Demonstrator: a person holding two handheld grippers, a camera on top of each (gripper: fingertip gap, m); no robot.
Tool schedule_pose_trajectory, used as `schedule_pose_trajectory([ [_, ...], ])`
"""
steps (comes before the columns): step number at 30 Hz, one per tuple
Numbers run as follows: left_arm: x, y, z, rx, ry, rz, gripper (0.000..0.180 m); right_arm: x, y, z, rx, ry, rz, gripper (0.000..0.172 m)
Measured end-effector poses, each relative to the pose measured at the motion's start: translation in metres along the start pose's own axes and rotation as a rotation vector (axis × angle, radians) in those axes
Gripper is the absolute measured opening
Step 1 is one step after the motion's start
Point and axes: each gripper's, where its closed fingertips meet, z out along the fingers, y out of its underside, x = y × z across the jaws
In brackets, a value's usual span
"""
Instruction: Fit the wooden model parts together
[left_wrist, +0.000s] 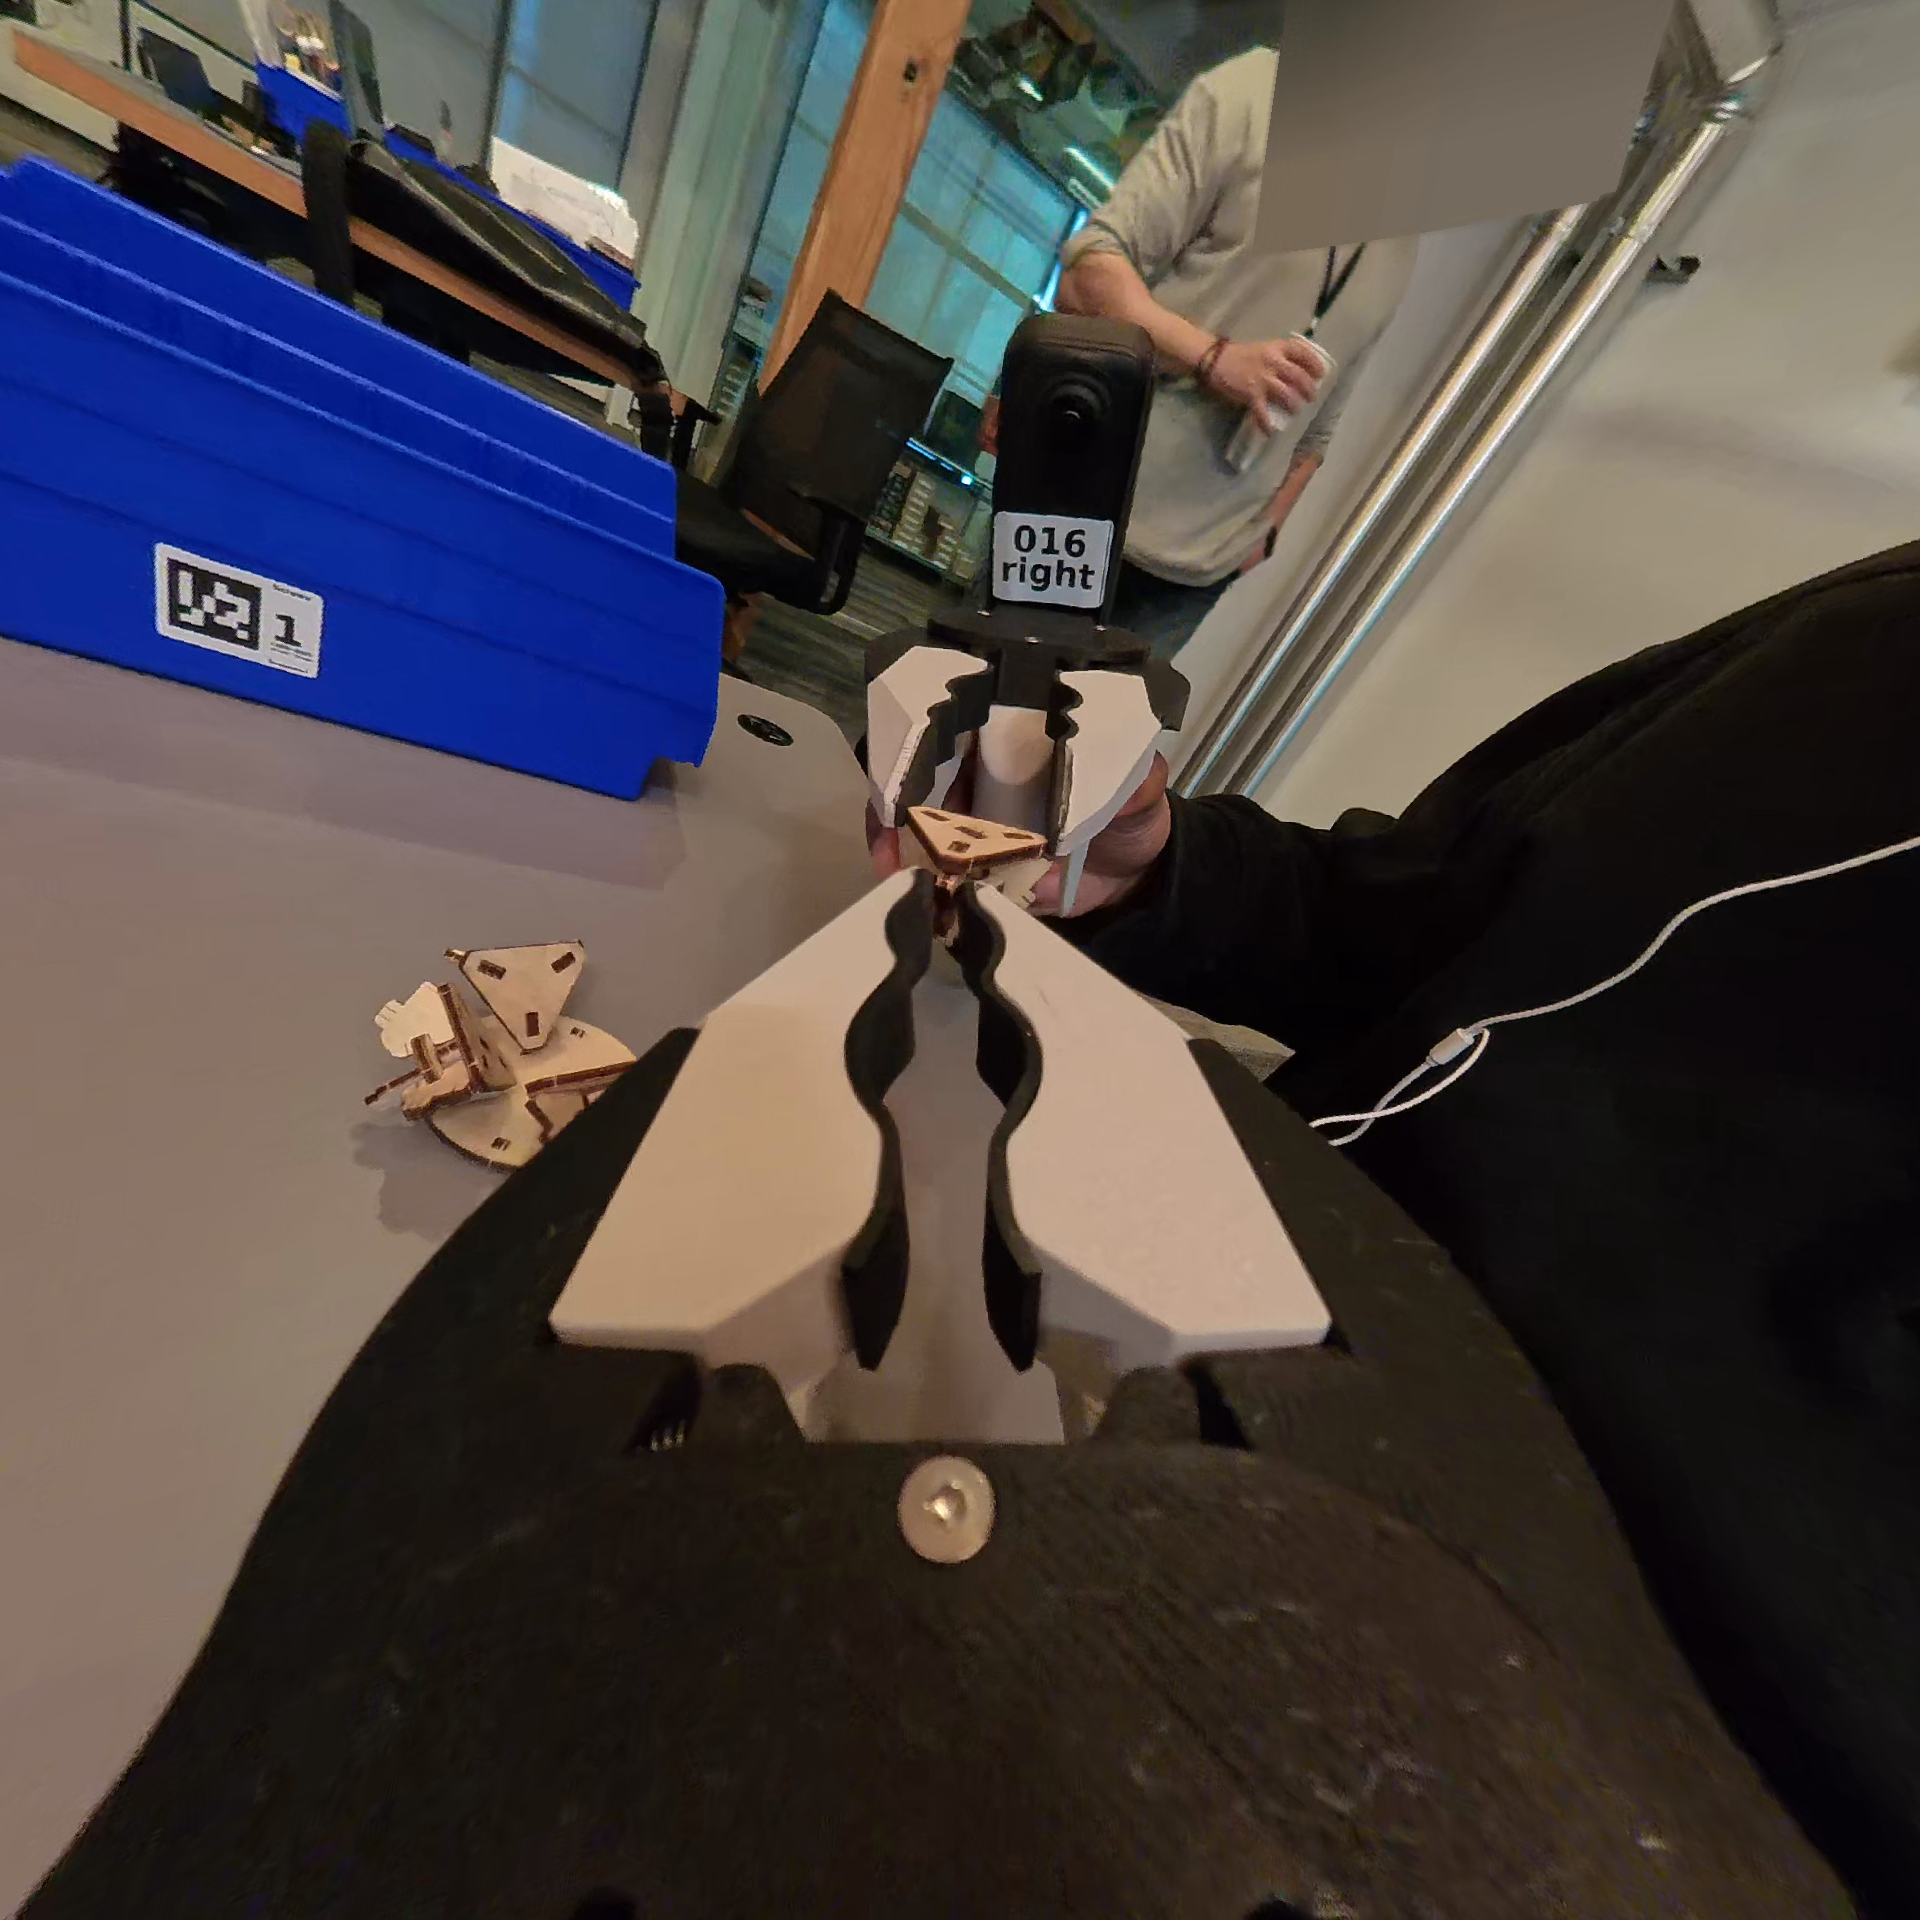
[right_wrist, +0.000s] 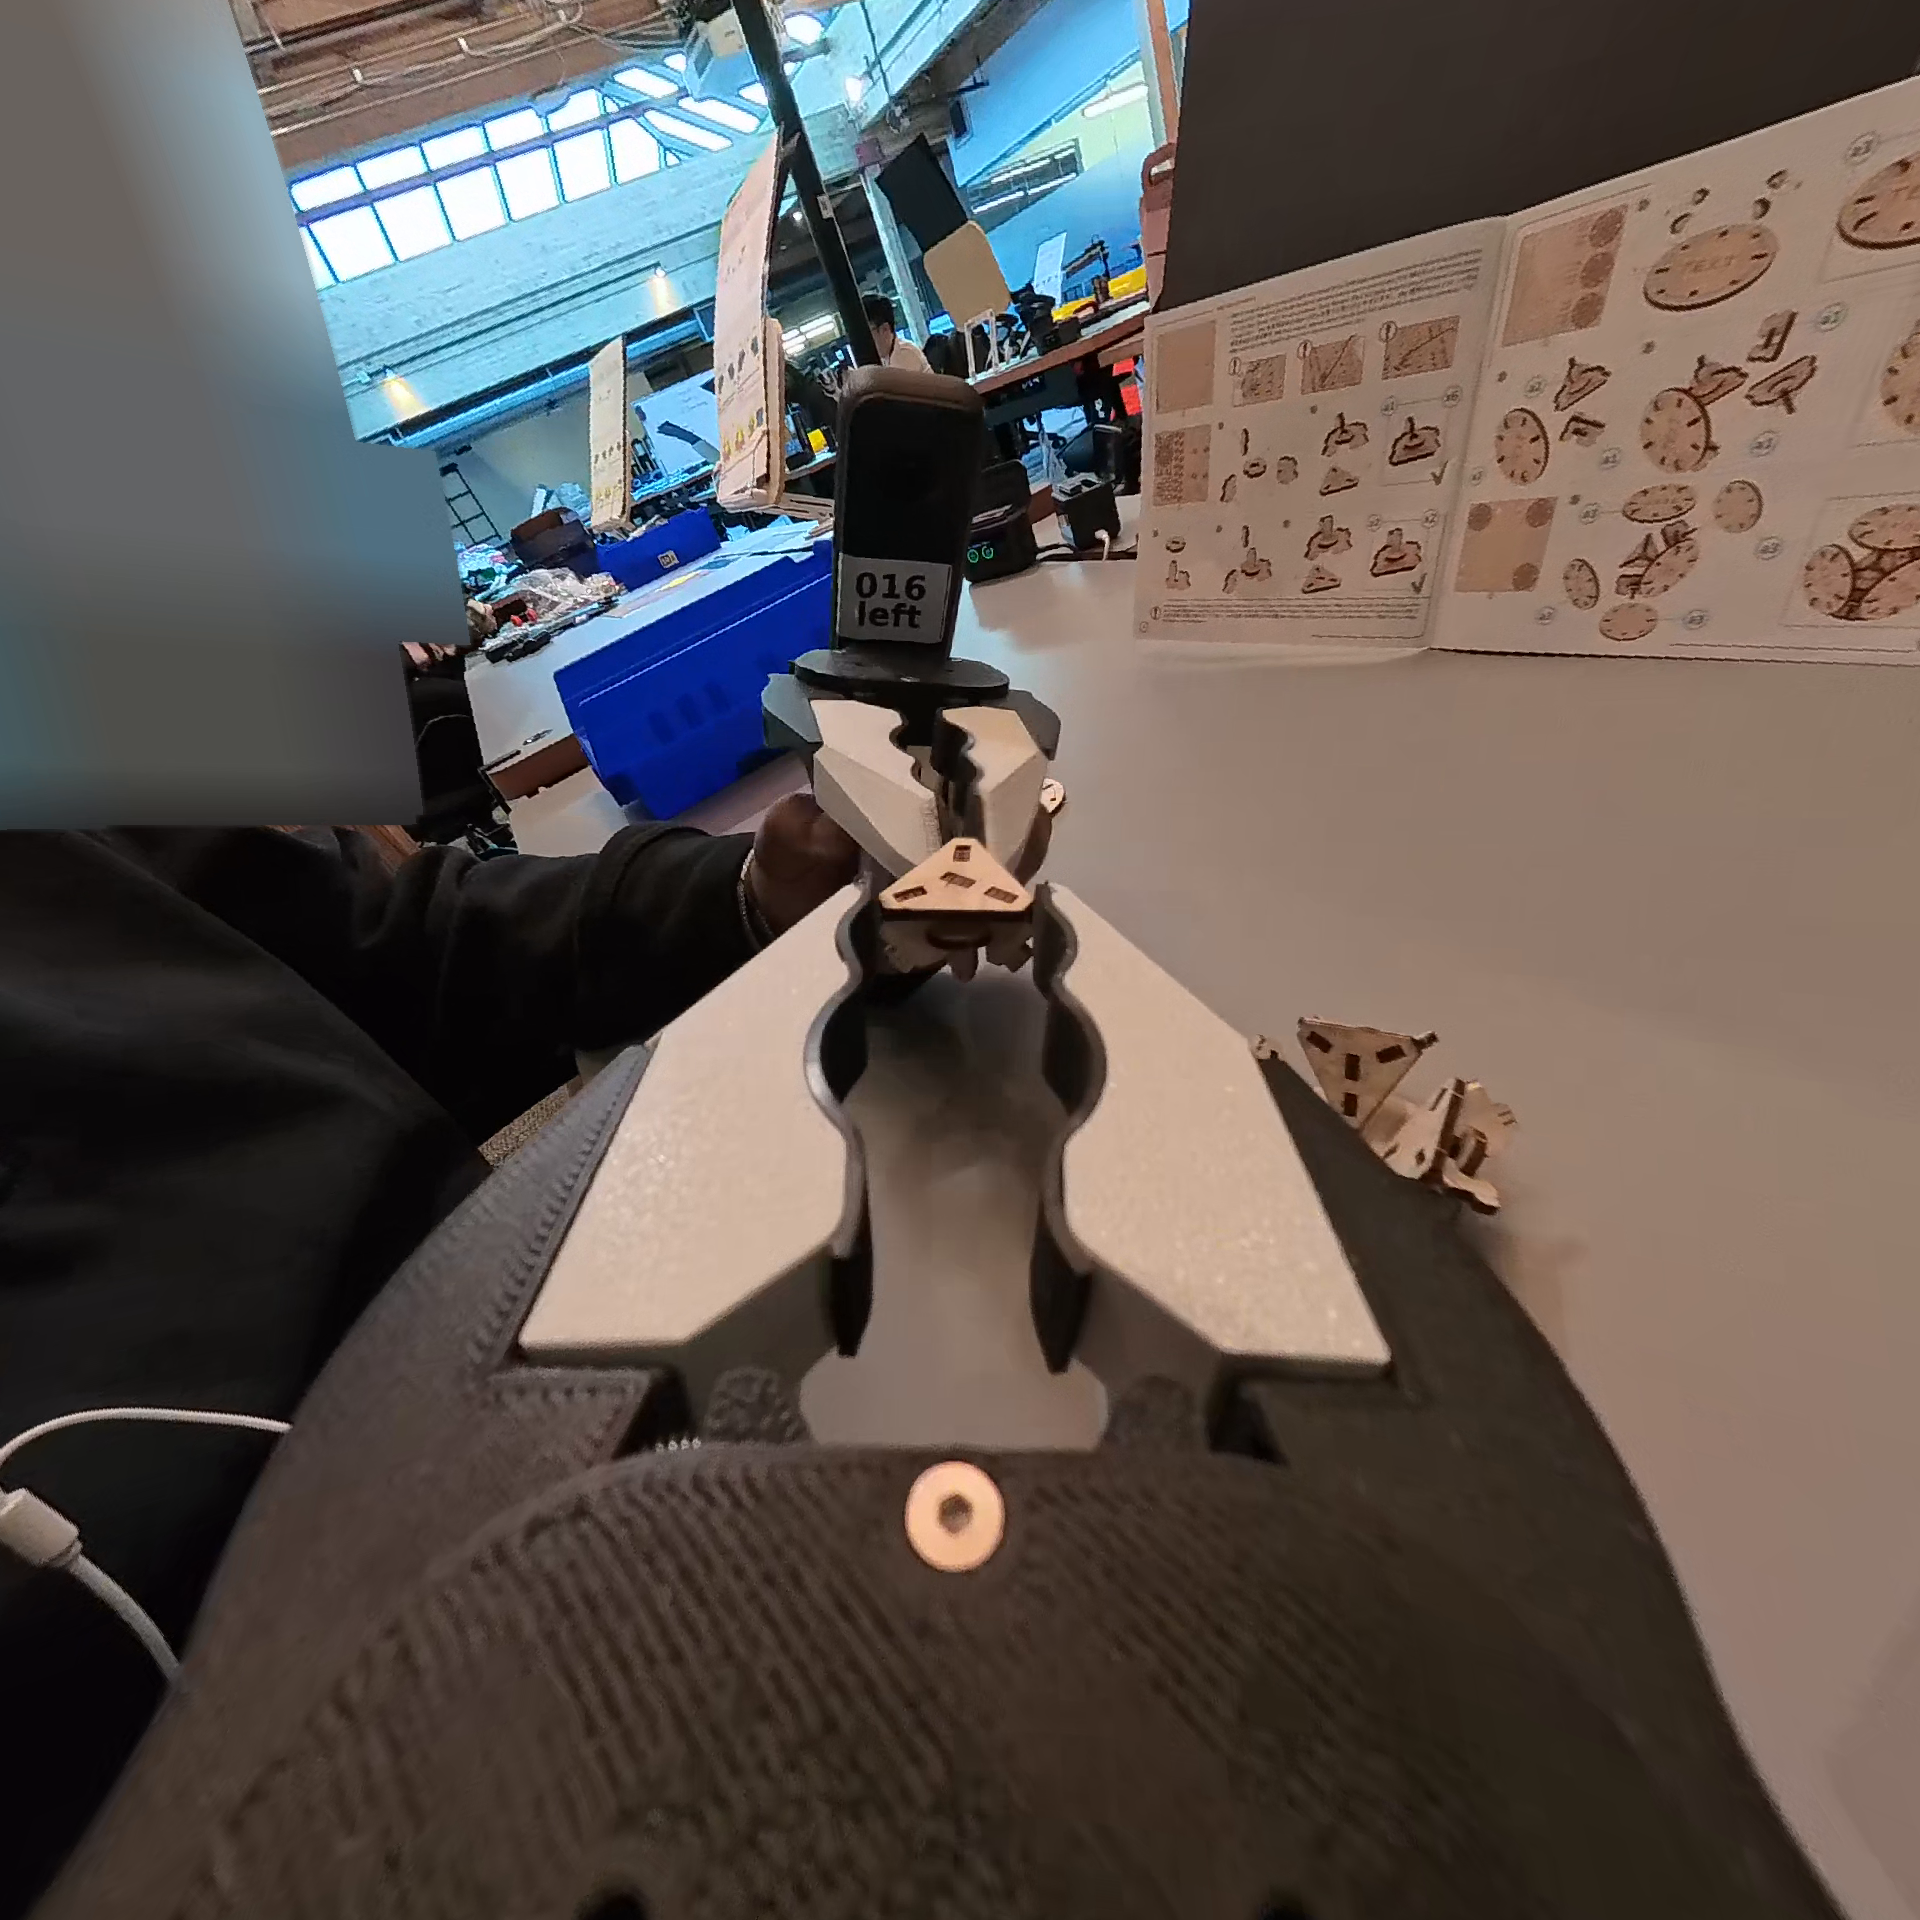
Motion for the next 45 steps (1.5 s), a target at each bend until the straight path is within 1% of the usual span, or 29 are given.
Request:
schedule_pose_trajectory([
  [6, 0.003, -0.002, -0.001, 0.016, 0.033, -0.021, 0.000, -0.002, -0.005, 0.000, 0.028, -0.014, 0.001, 0.029],
  [12, 0.003, -0.008, -0.005, 0.053, 0.038, -0.038, 0.000, -0.003, -0.006, 0.002, 0.033, -0.015, 0.007, 0.042],
  [14, 0.003, -0.010, -0.005, 0.065, 0.048, -0.051, 0.000, -0.004, -0.007, 0.003, 0.030, -0.012, -0.008, 0.043],
  [17, 0.004, -0.010, -0.005, 0.078, 0.063, -0.069, 0.000, -0.006, -0.006, 0.008, 0.019, -0.008, -0.036, 0.042],
  [21, 0.006, -0.011, -0.005, 0.088, 0.082, -0.083, 0.000, -0.006, -0.007, 0.009, 0.010, 0.004, -0.070, 0.034],
  [34, 0.010, -0.007, -0.002, 0.062, 0.097, -0.063, 0.000, -0.011, -0.009, 0.014, 0.000, -0.021, -0.067, 0.031],
  [39, 0.010, -0.006, -0.002, 0.058, 0.095, -0.062, 0.000, -0.011, -0.007, 0.013, -0.019, -0.006, -0.102, 0.030],
  [41, 0.009, -0.006, -0.002, 0.054, 0.092, -0.061, 0.006, -0.006, -0.007, 0.015, -0.029, 0.019, -0.123, 0.031],
  [43, 0.004, -0.004, -0.004, 0.027, 0.057, -0.051, 0.013, -0.001, -0.009, 0.010, -0.041, 0.067, -0.139, 0.031],
  [45, -0.002, -0.007, -0.009, 0.013, 0.005, -0.022, 0.016, 0.007, -0.011, 0.006, -0.066, 0.117, -0.098, 0.031],
])
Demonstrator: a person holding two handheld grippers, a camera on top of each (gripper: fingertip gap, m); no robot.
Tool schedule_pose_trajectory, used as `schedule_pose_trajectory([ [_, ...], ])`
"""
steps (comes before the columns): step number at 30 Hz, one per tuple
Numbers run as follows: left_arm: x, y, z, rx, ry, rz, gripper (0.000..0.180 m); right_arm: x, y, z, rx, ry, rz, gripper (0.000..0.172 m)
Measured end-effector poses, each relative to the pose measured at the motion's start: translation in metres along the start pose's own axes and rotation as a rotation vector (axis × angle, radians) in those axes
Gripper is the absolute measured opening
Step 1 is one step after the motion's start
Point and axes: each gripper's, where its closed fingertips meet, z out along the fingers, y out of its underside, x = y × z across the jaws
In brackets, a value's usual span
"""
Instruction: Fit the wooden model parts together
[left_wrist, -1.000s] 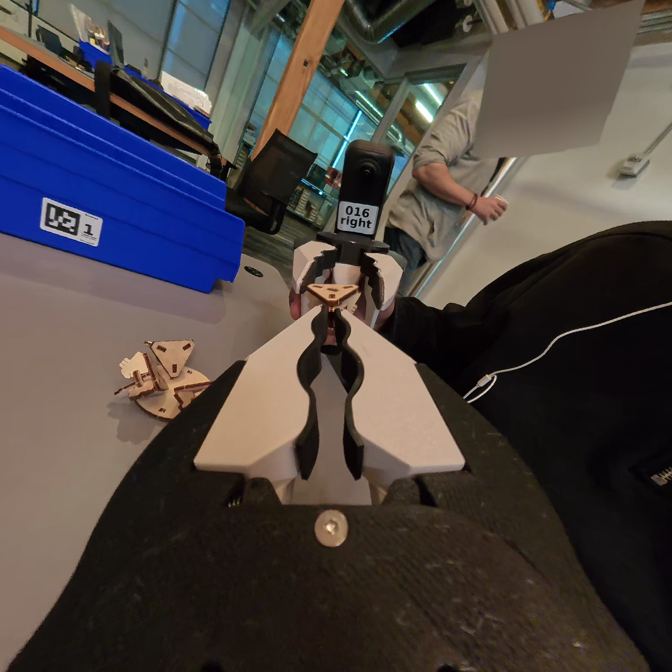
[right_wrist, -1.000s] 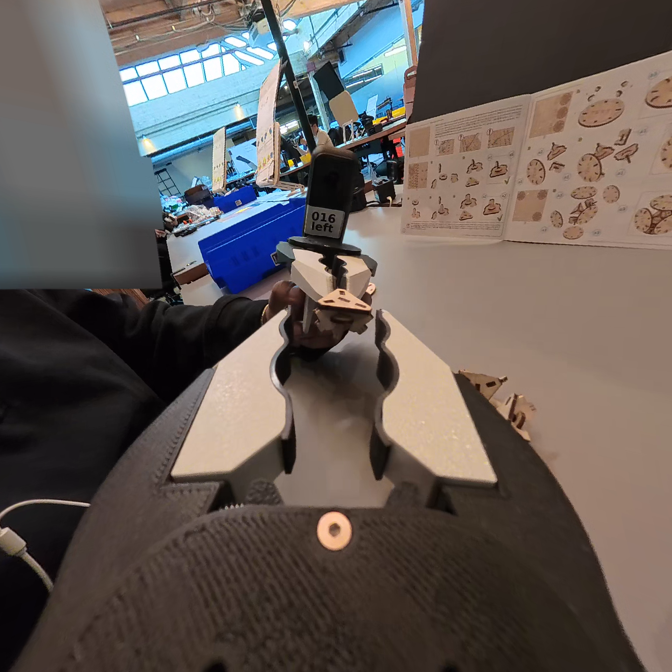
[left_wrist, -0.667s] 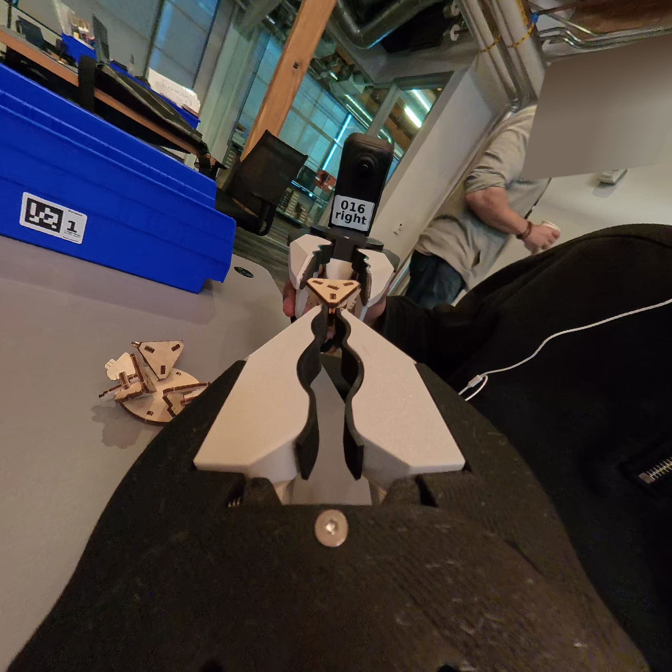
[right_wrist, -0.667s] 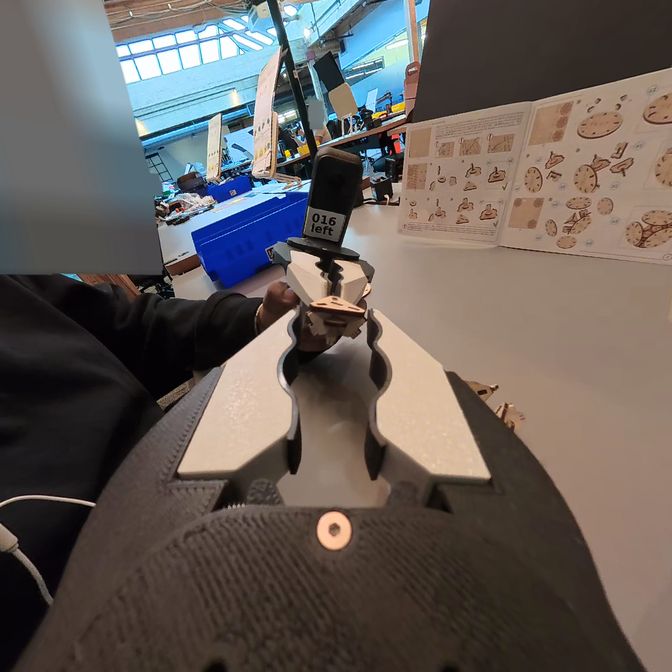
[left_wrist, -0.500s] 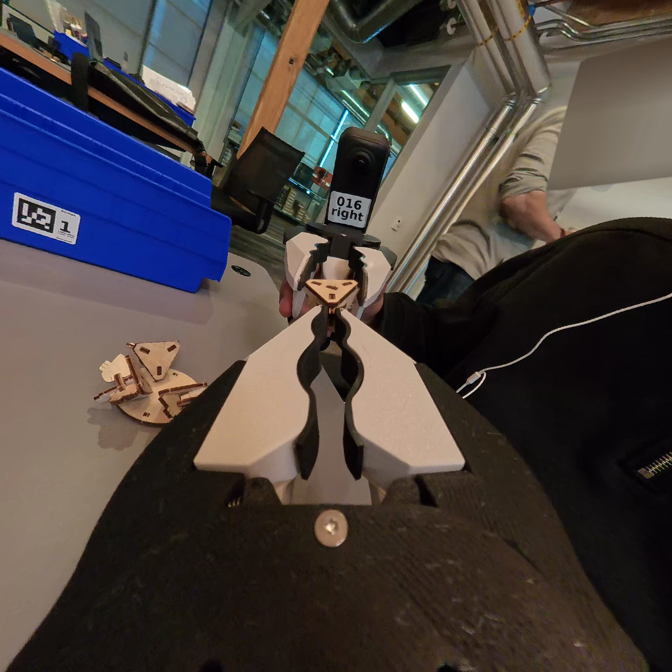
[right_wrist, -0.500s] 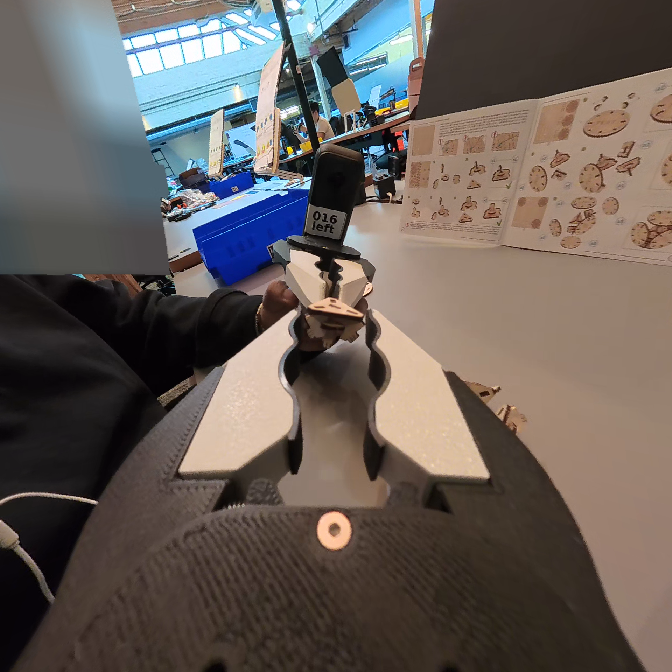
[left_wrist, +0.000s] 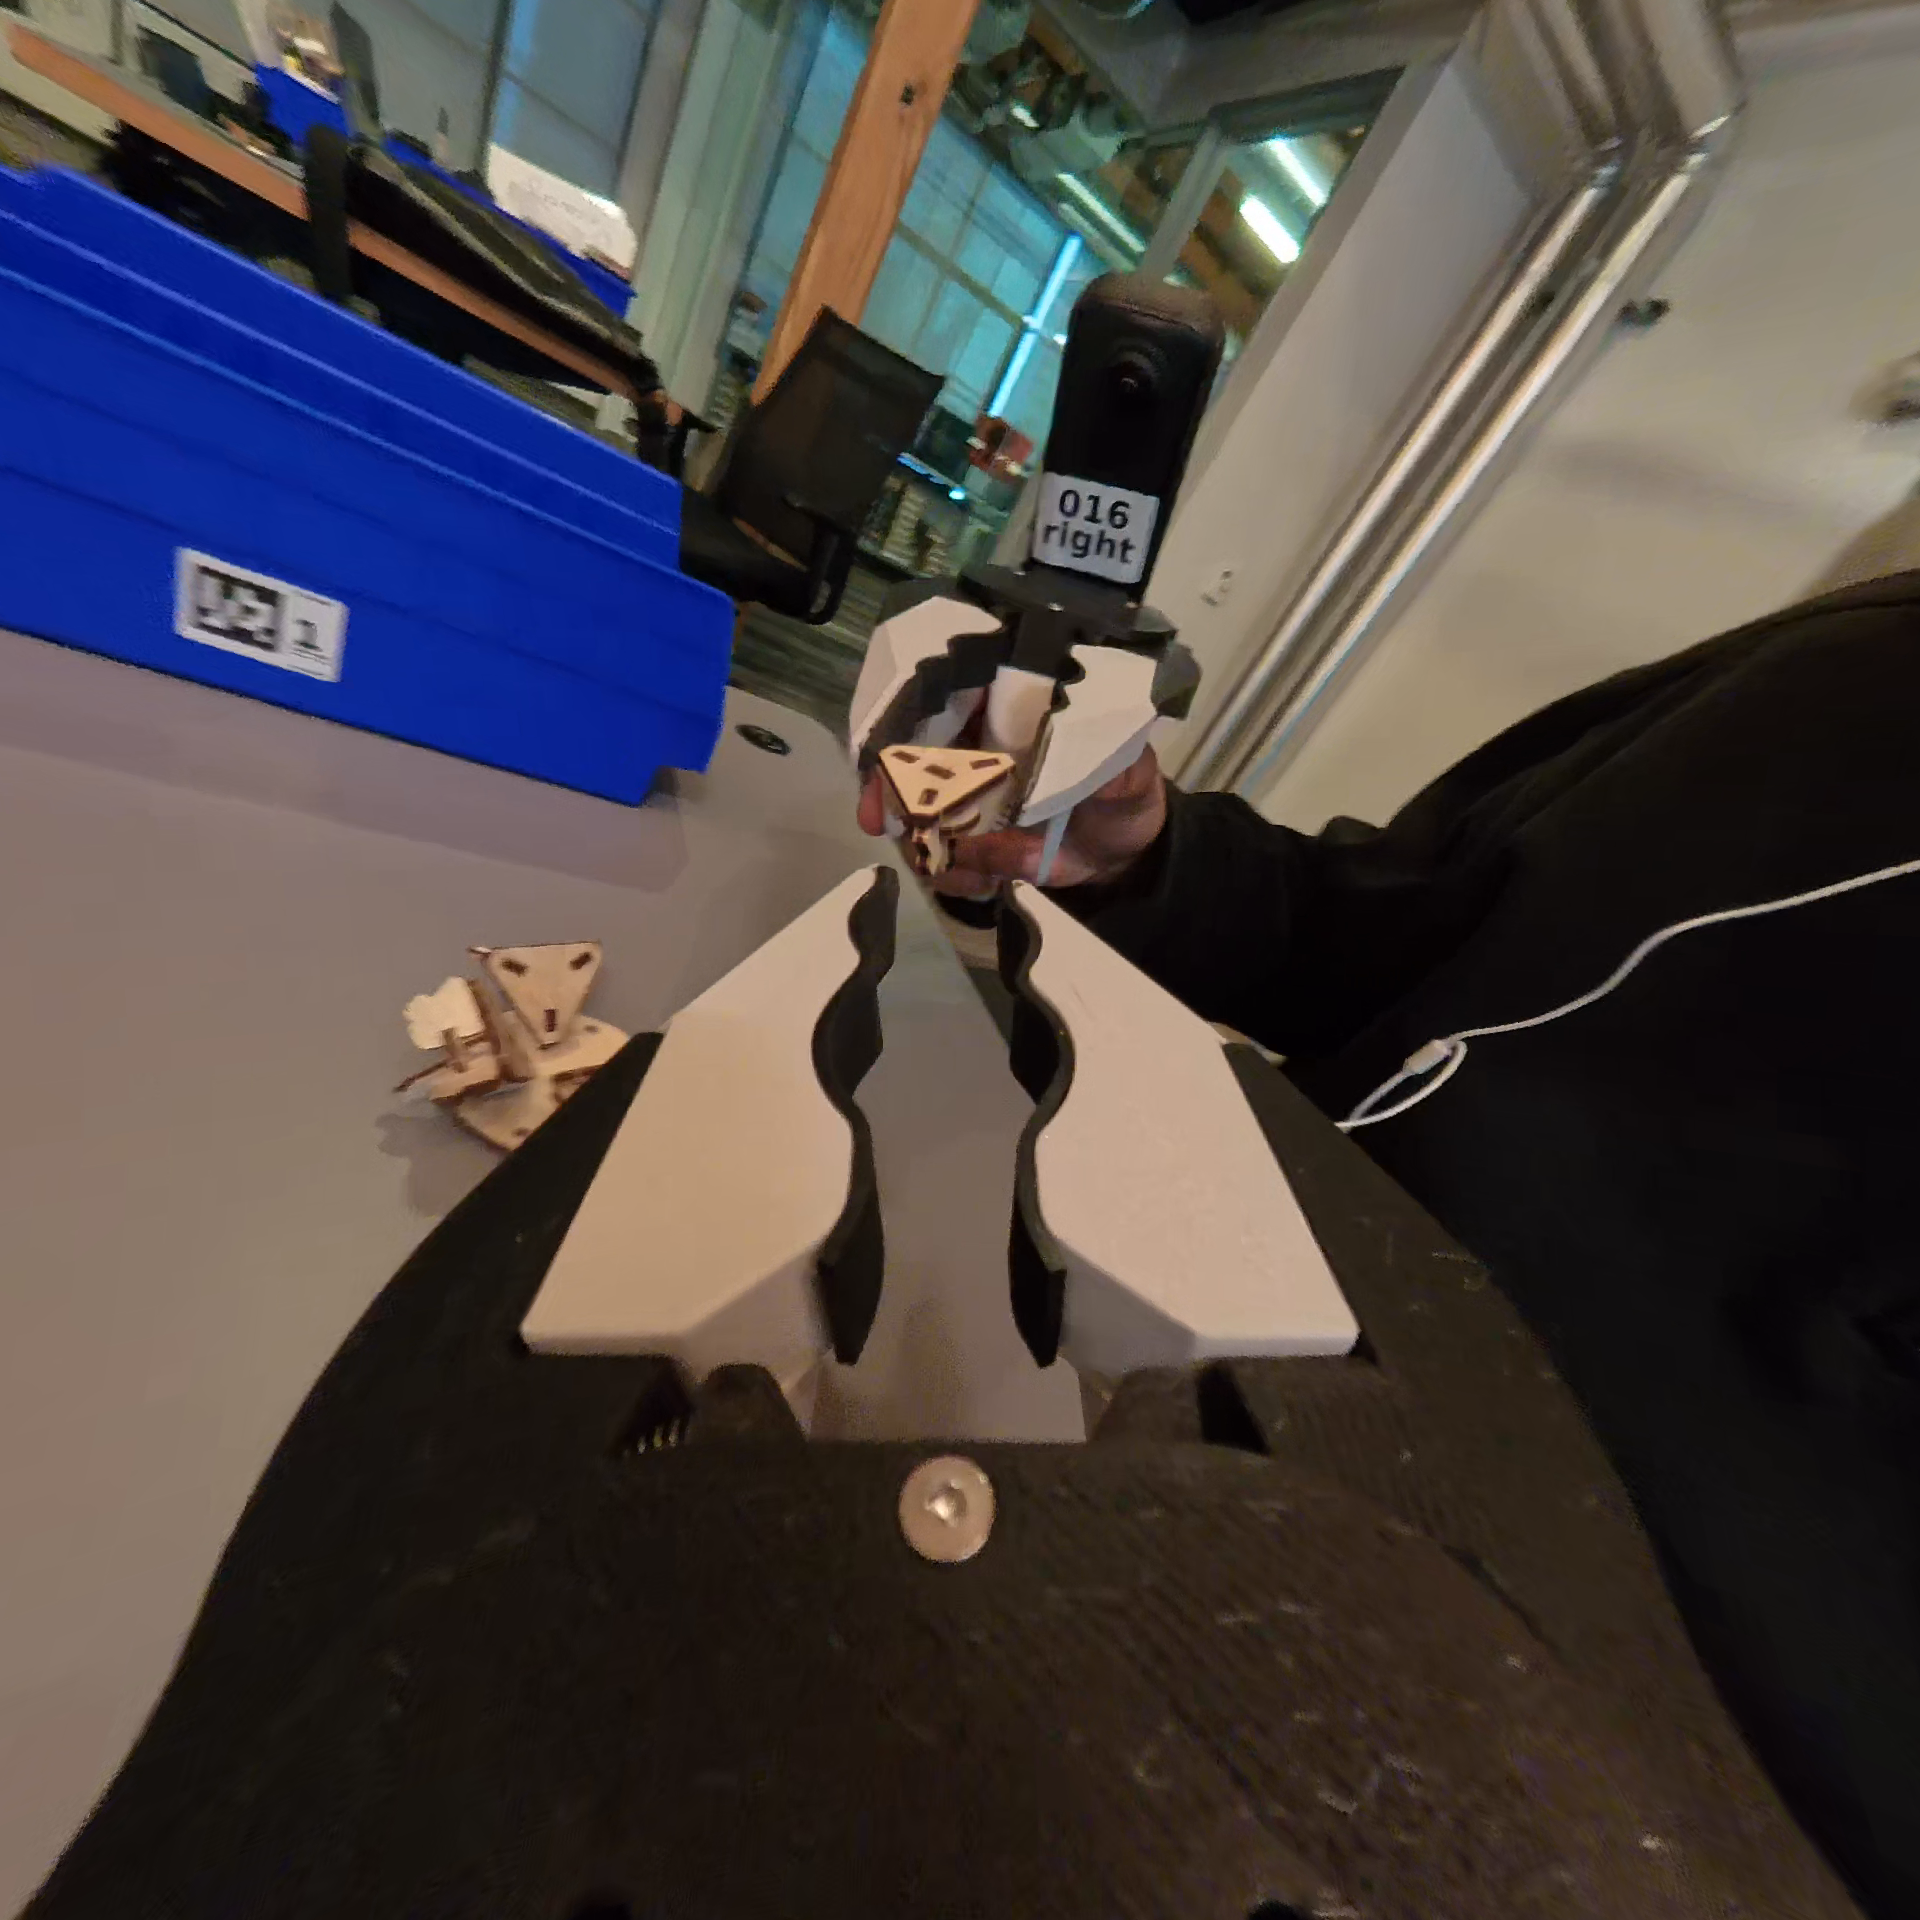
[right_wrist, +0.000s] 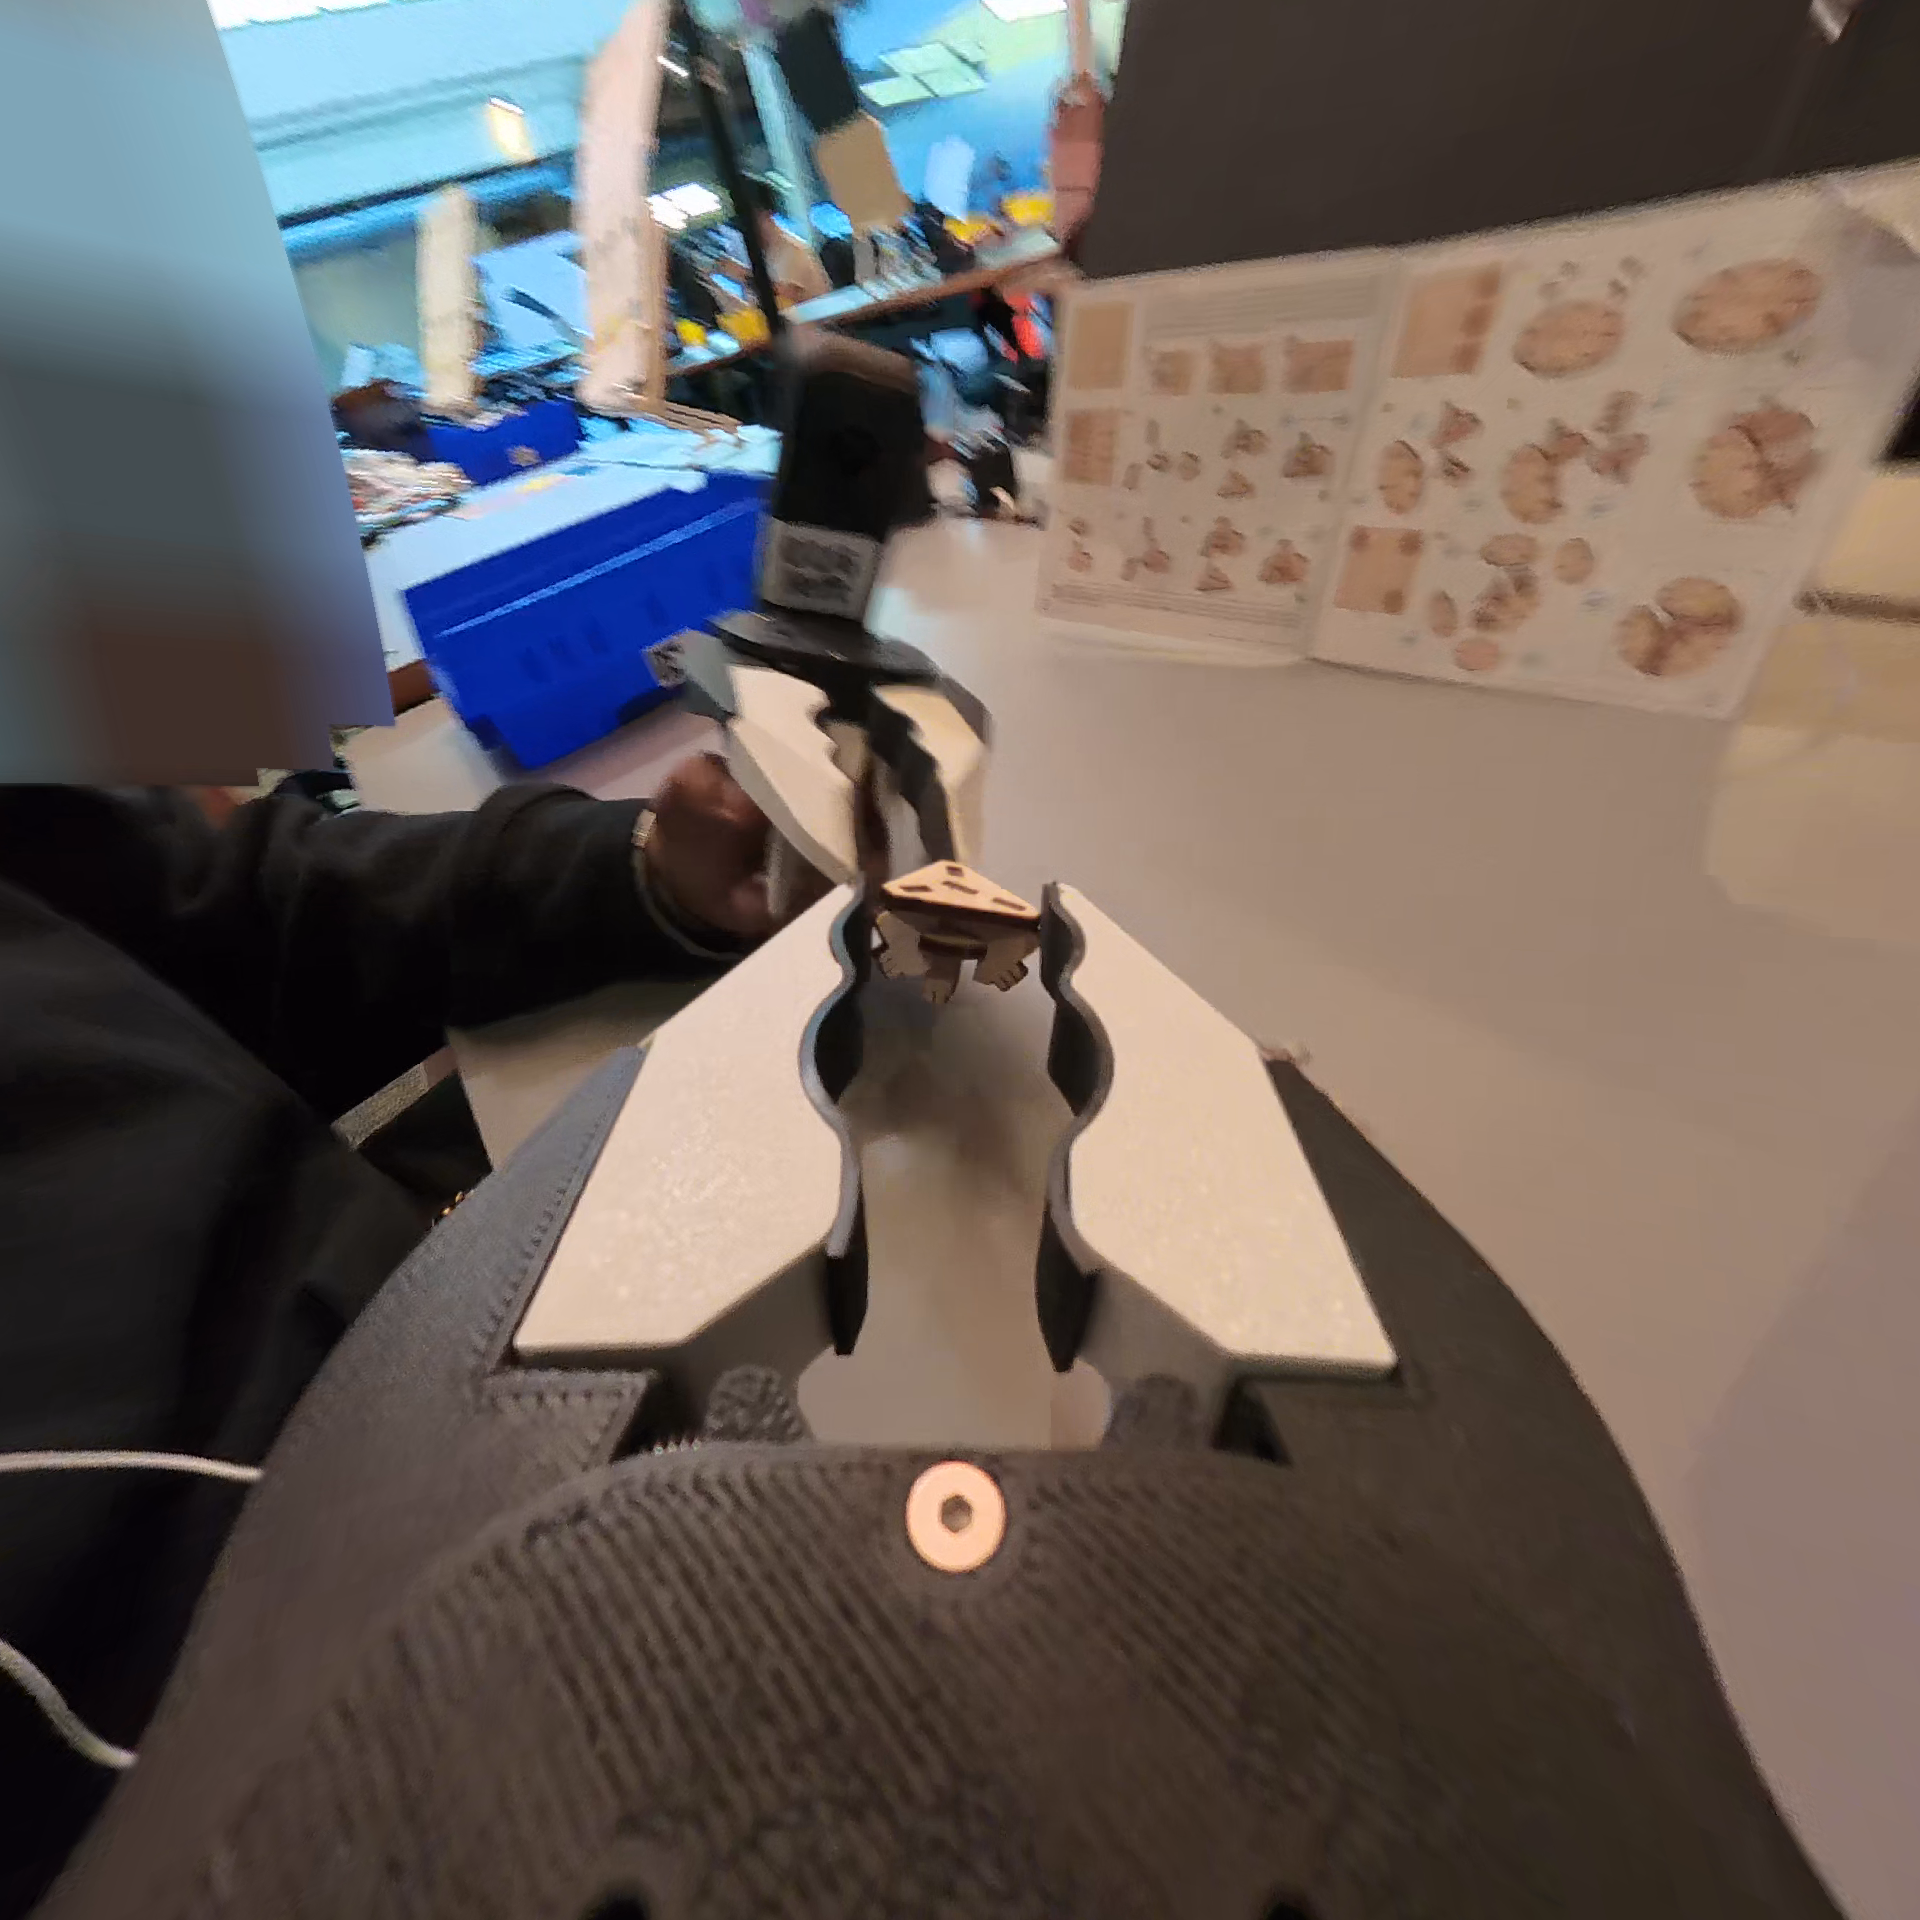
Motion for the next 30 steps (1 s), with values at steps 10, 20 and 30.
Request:
schedule_pose_trajectory([
  [10, -0.068, 0.035, -0.010, -0.205, -0.404, -0.005, 0.043, 0.062, 0.071, 0.001, -0.390, 0.306, 0.098, 0.030],
  [20, -0.074, 0.042, -0.008, -0.208, -0.387, -0.144, 0.042, 0.074, 0.087, 0.005, -0.514, 0.381, 0.015, 0.030],
  [30, -0.069, 0.048, -0.003, -0.234, -0.351, -0.170, 0.029, 0.073, 0.091, 0.005, -0.548, 0.358, -0.091, 0.030],
])
